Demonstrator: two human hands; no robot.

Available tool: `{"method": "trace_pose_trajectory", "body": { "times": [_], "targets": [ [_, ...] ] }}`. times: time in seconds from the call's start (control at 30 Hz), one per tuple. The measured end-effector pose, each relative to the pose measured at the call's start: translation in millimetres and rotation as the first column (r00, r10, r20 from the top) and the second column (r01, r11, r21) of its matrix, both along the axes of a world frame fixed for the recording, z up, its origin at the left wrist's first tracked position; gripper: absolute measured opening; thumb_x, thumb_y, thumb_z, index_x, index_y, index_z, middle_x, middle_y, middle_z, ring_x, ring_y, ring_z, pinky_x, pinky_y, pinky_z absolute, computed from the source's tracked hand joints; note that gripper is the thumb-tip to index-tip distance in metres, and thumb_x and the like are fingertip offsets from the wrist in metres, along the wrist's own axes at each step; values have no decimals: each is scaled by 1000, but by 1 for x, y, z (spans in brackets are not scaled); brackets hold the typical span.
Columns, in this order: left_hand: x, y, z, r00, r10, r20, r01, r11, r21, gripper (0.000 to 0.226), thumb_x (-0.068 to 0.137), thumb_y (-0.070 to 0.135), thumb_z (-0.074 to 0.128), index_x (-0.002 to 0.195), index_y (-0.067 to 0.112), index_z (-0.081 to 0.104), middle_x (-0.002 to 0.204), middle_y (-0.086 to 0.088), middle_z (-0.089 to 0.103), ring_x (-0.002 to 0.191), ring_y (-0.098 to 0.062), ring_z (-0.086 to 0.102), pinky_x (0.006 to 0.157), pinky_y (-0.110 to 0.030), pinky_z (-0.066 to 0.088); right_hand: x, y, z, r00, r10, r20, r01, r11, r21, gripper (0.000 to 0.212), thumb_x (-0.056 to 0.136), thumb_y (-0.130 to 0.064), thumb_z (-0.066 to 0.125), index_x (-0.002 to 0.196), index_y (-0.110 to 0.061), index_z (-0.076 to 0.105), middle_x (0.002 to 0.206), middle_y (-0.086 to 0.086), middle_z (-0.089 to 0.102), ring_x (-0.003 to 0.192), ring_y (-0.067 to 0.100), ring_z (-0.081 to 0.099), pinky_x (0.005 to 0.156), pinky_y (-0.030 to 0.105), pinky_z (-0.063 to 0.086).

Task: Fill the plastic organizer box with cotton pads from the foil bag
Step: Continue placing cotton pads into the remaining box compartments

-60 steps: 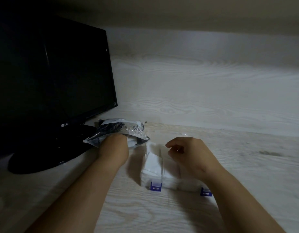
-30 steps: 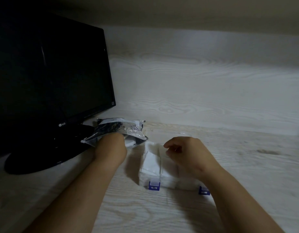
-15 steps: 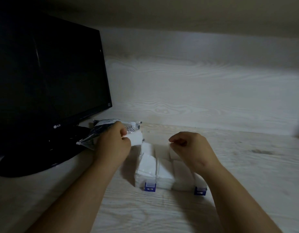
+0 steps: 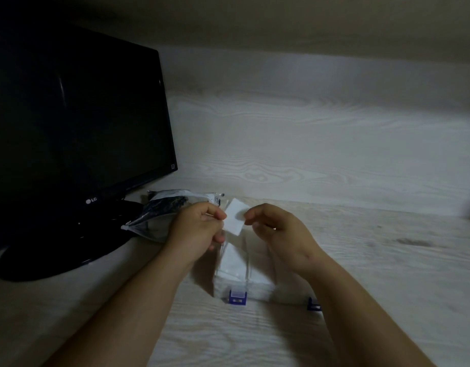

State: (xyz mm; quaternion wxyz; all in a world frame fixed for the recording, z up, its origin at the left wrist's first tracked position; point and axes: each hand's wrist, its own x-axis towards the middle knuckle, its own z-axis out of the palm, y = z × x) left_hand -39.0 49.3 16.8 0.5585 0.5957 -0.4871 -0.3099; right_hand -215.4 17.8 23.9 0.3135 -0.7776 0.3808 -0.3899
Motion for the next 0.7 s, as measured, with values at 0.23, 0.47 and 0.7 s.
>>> {"method": "trace_pose_trajectory", "body": {
  "times": [0.23, 0.47, 0.7],
  "targets": [
    [-4, 2, 2, 998, -57, -29, 56, 998, -10, 20, 85, -9, 56, 81, 9, 63, 71, -8, 63, 53, -12, 52, 42, -13, 37, 6, -7, -3, 999, -38, -26, 39, 997, 73, 24, 95, -6, 55, 104, -20, 70, 107, -13, 69, 98, -1, 62, 82, 7, 43],
    [-4, -3, 1, 996, -46, 71, 48, 998, -28, 12, 88, 3, 61, 88, 14, 64, 78, -1, 67, 67, -12, 57, 65, -26, 44, 8, -6, 1, 999, -44, 21, 41, 991, 129, 28, 95, -2, 52, 102, -18, 74, 109, -8, 70, 103, 2, 62, 90, 13, 45],
    [-4, -12, -9, 977, 49, 209, -41, 998, -43, 19, 82, 1, 69, 76, 19, 64, 77, -3, 66, 72, -15, 62, 62, -23, 45, 11, -6, -2, 973, -62, -221, 68, 997, 19, 31, 99, -10, 47, 114, -26, 68, 119, -13, 64, 109, 3, 57, 87, 9, 38]
  ]
}}
